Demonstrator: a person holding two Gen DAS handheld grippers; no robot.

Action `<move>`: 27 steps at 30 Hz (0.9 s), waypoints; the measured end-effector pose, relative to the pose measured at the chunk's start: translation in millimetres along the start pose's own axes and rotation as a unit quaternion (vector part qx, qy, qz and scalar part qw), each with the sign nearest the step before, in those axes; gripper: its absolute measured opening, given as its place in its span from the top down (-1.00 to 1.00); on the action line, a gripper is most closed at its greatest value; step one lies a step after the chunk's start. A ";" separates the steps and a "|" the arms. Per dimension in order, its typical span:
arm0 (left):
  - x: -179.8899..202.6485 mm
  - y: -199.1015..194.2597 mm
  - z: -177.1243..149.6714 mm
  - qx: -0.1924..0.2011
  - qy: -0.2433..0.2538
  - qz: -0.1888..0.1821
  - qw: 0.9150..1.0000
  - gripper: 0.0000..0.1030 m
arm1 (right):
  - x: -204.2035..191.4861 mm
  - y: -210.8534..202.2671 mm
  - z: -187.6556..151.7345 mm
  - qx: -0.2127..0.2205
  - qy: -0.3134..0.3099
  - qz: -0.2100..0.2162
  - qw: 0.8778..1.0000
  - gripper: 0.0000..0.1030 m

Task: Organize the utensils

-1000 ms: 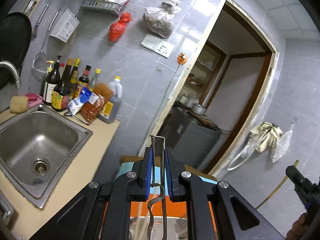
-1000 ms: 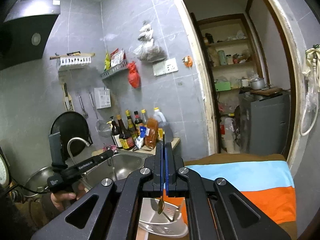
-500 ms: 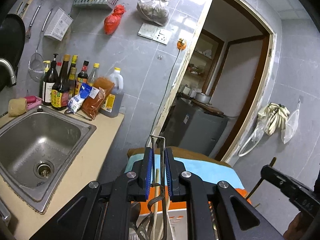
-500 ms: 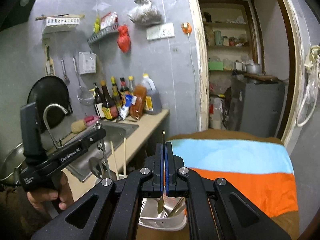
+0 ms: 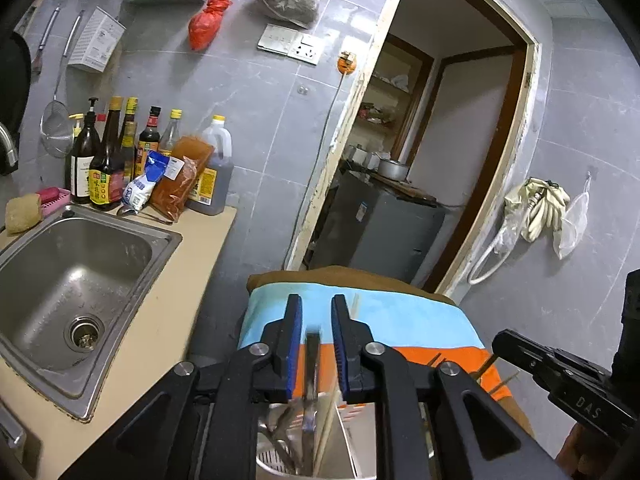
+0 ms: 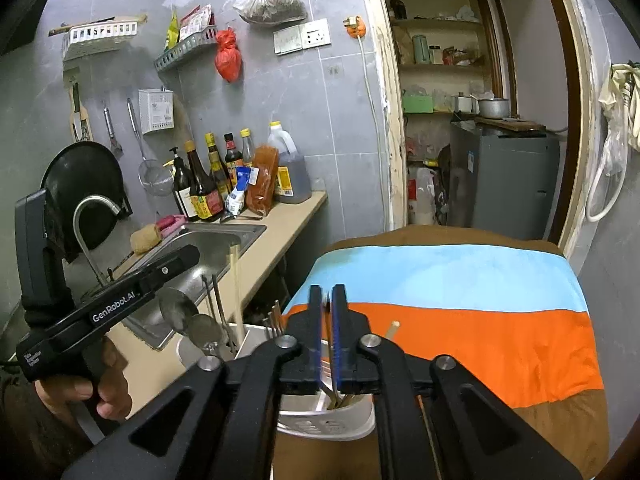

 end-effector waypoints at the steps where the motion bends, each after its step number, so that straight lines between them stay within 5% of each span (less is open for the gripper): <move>1: 0.2 -1.0 0.2 0.000 -0.001 -0.002 1.000 0.59 | 0.4 -1.0 1.0 0.003 0.001 0.000 1.000 0.72; 3: -0.1 -4.3 0.6 0.002 -0.007 -0.006 1.000 0.35 | 2.1 -5.6 1.4 0.008 0.005 0.001 1.000 0.56; 8: 4.0 -14.1 1.0 0.006 -0.007 -0.005 1.000 0.16 | 6.5 -22.7 1.0 0.025 0.009 0.001 1.000 0.33; 24: 55.4 -67.0 -5.8 0.012 0.017 0.006 1.000 -0.91 | 54.2 -104.1 -2.4 0.078 0.025 -0.026 0.996 -0.35; 27: 66.1 -77.6 -11.2 0.010 0.021 0.015 1.000 -0.97 | 64.4 -119.0 -5.8 0.082 0.026 -0.028 0.996 -0.50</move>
Point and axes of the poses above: each gripper's, at about its wrist camera, not at the fingertips, and y roughly the way its jaws point, x to its right, z to its top, the point moved 4 cm from there along y, roughly the way its jaws point, and after that the axes turned 7 degrees about y, right-handed, at the moved point
